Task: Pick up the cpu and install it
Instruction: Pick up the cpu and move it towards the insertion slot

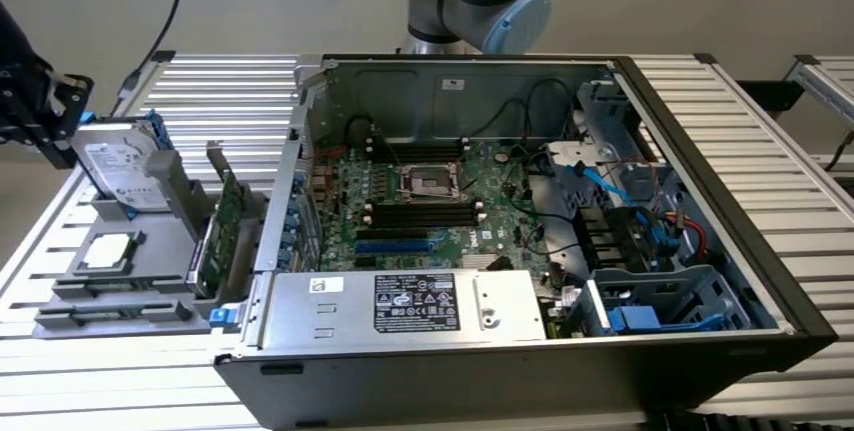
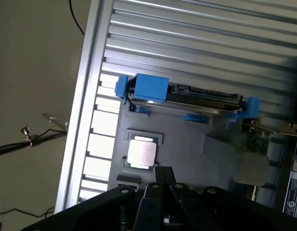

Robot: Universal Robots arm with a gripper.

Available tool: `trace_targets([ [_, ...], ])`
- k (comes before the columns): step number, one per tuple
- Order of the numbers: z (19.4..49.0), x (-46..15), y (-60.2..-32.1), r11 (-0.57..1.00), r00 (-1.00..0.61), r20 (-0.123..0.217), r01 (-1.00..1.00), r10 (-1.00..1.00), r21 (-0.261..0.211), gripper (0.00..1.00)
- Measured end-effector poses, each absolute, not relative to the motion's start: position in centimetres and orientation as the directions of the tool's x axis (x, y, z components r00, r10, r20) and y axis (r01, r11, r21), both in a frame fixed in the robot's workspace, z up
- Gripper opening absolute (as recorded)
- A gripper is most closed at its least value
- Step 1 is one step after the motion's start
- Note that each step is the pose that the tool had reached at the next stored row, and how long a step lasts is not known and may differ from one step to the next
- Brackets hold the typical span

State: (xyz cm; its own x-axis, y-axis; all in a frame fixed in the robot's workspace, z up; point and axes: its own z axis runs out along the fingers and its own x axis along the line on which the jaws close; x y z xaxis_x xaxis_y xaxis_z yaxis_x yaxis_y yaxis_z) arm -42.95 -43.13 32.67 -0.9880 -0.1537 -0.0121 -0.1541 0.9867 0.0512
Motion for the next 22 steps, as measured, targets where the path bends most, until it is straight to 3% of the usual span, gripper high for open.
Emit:
trace_targets([
  [6, 32.61, -43.01, -43.12, 0.994, -0.995, 0.007, -0.099, -0.100, 0.053, 0.11],
  [9, 32.60, -43.01, -43.12, 0.995, -0.996, 0.042, -0.081, -0.083, 0.057, 0.29],
  [12, 32.61, -43.01, -43.12, 0.996, -0.995, 0.072, -0.061, -0.065, 0.059, 0.36],
  [15, 32.54, -43.02, -43.12, 0.997, -0.995, 0.093, -0.038, -0.044, 0.060, 0.53],
  [17, 32.40, -43.02, -43.12, 0.998, -0.995, 0.096, -0.019, -0.024, 0.059, 0.53],
  [18, 32.29, -43.02, -43.12, 0.998, -0.995, 0.097, -0.007, -0.012, 0.058, 0.60],
  [22, 31.84, -43.02, -43.12, 0.997, -0.994, 0.097, 0.047, 0.042, 0.056, 0.60],
])
